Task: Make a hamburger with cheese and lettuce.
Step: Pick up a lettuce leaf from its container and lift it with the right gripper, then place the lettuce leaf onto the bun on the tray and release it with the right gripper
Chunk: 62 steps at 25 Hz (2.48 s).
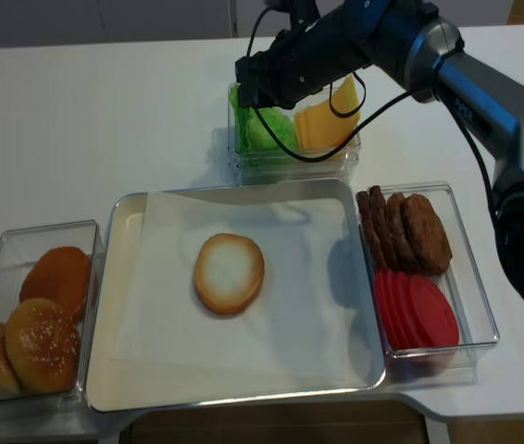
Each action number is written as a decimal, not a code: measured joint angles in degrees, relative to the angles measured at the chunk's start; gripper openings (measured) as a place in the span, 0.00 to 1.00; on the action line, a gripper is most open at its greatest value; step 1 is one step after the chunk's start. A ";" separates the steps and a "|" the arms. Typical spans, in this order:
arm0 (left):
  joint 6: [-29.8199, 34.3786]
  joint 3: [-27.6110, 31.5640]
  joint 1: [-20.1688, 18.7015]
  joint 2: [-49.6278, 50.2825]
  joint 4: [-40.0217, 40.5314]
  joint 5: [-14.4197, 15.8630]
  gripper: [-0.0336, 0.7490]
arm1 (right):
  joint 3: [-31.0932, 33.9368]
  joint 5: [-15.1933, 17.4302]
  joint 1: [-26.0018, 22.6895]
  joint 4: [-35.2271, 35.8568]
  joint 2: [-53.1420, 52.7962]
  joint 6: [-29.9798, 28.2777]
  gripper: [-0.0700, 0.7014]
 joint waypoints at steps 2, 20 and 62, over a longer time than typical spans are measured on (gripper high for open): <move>0.00 0.00 0.00 0.00 0.00 0.00 0.56 | 0.00 0.20 0.00 0.03 0.00 0.00 0.24; 0.00 0.00 0.00 0.00 0.00 0.00 0.56 | 0.00 1.85 0.00 0.02 -0.35 -0.12 0.10; 0.00 0.00 0.00 0.00 0.00 0.00 0.56 | 20.91 10.62 0.00 -11.31 -33.77 8.80 0.09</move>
